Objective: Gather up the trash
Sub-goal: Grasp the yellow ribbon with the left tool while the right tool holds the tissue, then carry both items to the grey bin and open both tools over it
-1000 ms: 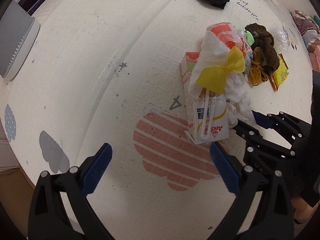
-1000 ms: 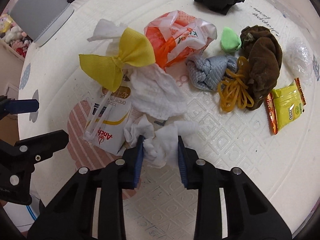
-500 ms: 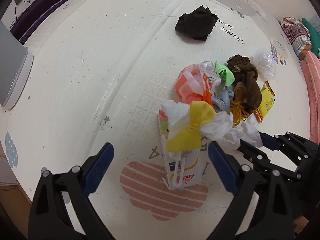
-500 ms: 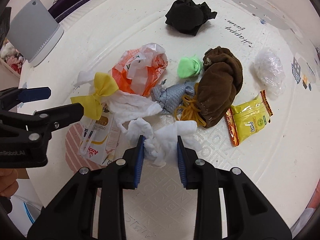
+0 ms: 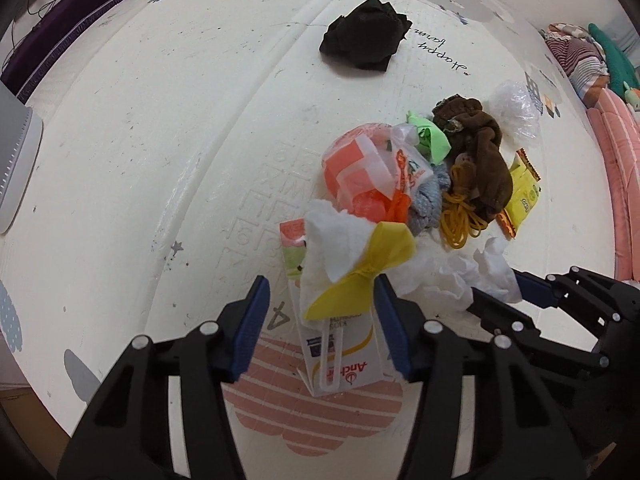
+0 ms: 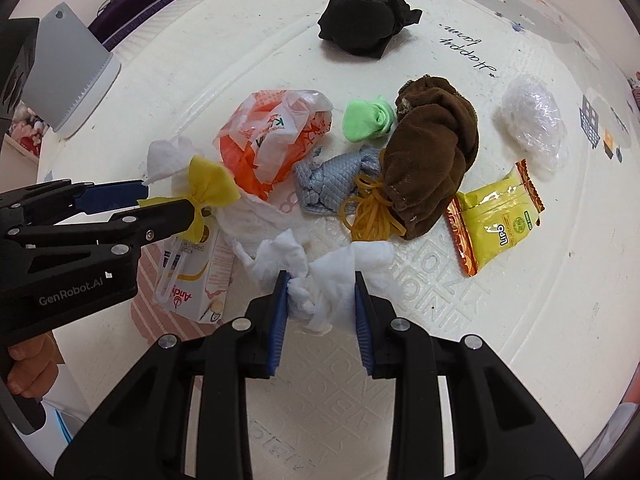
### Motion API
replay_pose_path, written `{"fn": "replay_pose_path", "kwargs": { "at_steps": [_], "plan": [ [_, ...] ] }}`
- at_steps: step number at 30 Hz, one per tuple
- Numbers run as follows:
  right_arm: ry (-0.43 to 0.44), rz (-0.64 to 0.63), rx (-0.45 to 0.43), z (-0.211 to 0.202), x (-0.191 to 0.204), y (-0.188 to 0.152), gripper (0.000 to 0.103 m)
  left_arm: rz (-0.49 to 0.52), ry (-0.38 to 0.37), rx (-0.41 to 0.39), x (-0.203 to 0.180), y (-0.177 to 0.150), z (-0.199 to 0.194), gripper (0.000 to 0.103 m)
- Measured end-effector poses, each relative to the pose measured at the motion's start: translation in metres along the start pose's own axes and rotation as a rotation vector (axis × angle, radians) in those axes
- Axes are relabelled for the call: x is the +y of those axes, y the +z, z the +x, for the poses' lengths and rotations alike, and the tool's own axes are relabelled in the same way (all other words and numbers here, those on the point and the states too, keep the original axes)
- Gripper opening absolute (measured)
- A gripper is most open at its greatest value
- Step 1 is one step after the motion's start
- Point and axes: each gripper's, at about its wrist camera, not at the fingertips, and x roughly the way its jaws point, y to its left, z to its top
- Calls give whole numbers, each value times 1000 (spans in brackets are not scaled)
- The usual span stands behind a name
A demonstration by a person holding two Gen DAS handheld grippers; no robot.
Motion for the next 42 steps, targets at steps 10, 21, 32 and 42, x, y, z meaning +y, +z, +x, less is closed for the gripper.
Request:
{"fn": "replay_pose_path", "kwargs": {
  "at_steps": [10, 21, 32, 42],
  "plan": [
    [-12, 13, 4, -5, 0, -7, 29, 78, -86, -22, -17, -7, -8, 1],
    [-25, 22, -32, -48, 8, -8, 29, 78, -111, -77, -19, -3, -60, 1],
    [-22, -8, -137, -172, 39, 13, 29, 14, -44, -179, 3, -2, -192, 1],
    [47, -118, -263, -287, 95, 42, 29, -134, 18, -282, 42, -21, -315, 1]
  ]
}}
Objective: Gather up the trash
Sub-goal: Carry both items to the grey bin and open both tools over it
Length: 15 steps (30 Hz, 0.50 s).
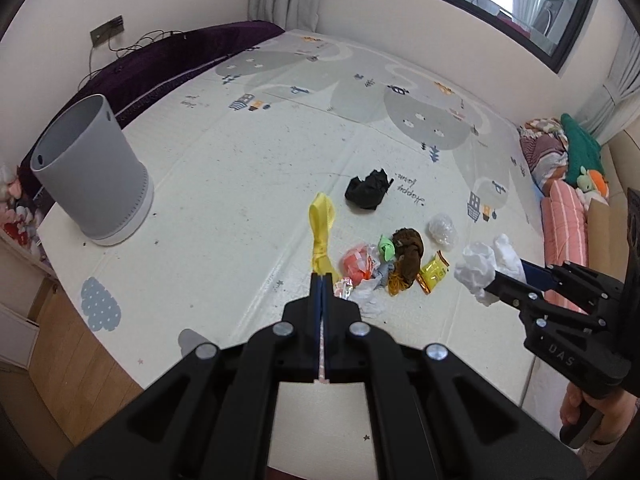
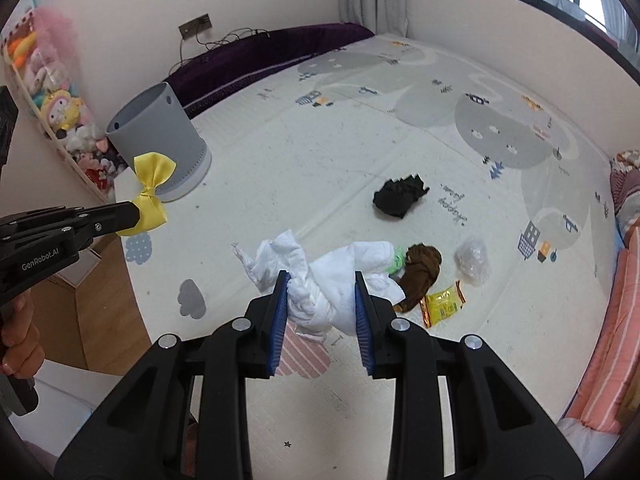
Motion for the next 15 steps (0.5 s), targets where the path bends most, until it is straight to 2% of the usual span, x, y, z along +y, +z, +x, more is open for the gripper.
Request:
{"fn": "replay_pose_path", "kwargs": {
  "at_steps": [7, 11, 15],
  "plan": [
    [62, -113, -81, -24, 62, 59, 29, -116, 61, -91, 74, 18, -60, 1],
    [120, -176, -97, -7, 119, 98, 29, -166, 101, -157, 141, 39, -86, 1],
    [181, -221, -106, 25, 198, 150, 29, -186, 132, -204, 223, 71, -98, 1]
  ]
}}
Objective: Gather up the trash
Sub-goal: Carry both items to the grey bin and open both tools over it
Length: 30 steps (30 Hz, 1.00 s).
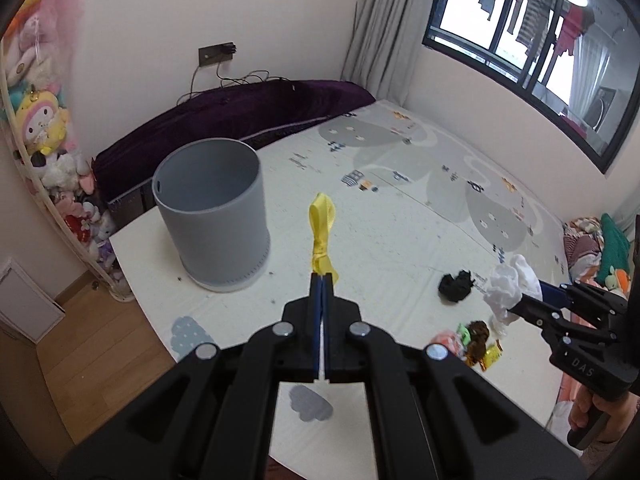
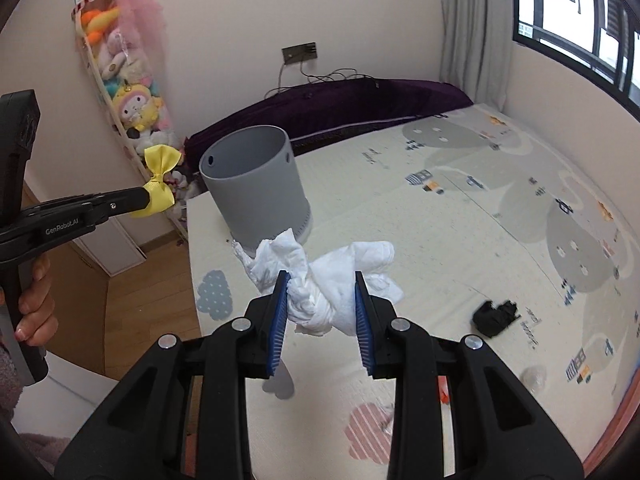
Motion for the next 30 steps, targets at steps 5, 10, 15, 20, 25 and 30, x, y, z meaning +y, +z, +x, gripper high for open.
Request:
{"fn": "replay_pose_path", "kwargs": {
  "at_steps": [5, 10, 15, 20, 25, 30],
  "plan": [
    [61, -60, -36, 70, 73, 86, 29, 18, 50, -22, 87, 56, 35, 1],
    [91, -127, -59, 140, 124, 164, 30, -6, 80, -17, 155, 91, 66, 1],
    [94, -169, -19, 203, 150, 212, 33, -41, 83, 8, 195, 108, 100, 1],
    [98, -161, 43, 254, 158, 231, 67, -64, 63, 43, 218, 116, 132, 1],
    [73, -176, 61, 280, 163, 239, 68, -78, 53, 80, 227, 117, 160, 1],
    [37, -172, 69, 281, 152, 238, 68, -67, 32, 103, 223, 119, 177, 1]
  ]
}}
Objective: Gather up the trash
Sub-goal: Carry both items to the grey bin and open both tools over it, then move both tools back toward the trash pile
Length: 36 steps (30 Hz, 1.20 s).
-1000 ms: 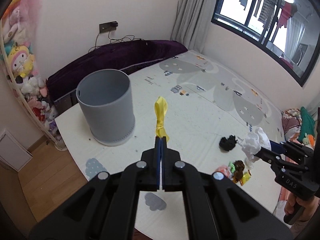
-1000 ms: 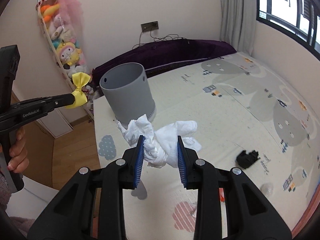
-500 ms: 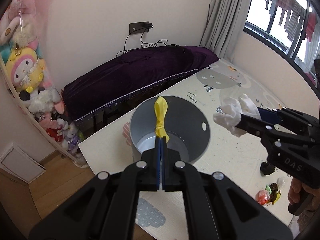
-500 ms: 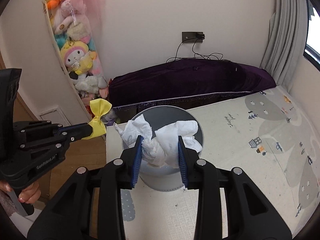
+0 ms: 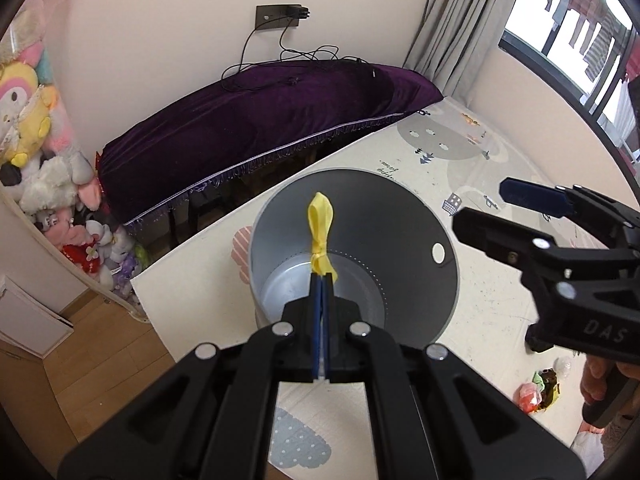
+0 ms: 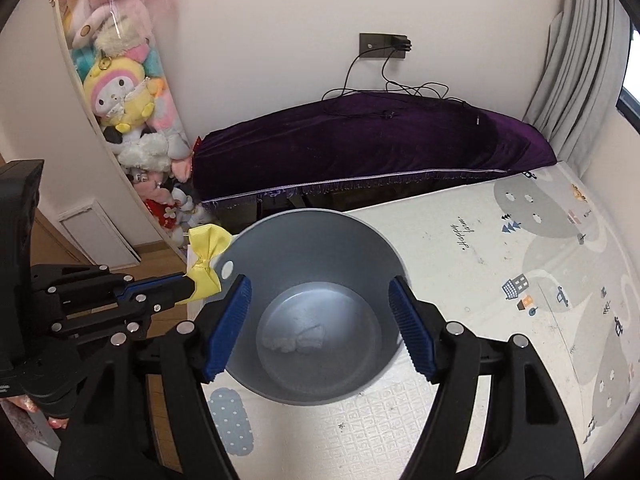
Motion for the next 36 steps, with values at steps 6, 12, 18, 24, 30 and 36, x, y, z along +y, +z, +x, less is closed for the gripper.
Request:
{"fn": "replay_pose_path", "kwargs": {
  "at_steps": [6, 12, 18, 24, 30, 36],
  "plan": [
    [-44, 25, 4, -14, -12, -11, 68, 15, -16, 33, -10, 11, 15, 6],
    [-80, 59, -7, -40, -21, -26, 68, 24, -25, 36, -21, 16, 7, 45],
    [-123, 108, -14, -75, -29, -57, 68, 75, 2, -35, -45, 11, -26, 72],
    [-180, 193, -5, -122, -47, -115, 68, 134, -28, -34, -84, -11, -50, 72],
    [-226, 277, 5, -182, -75, -196, 68, 178, -48, -38, -141, -47, -75, 72],
    [-267, 346, 3, -253, -103, -287, 68, 222, -76, -23, -216, -104, -103, 72]
  ]
}}
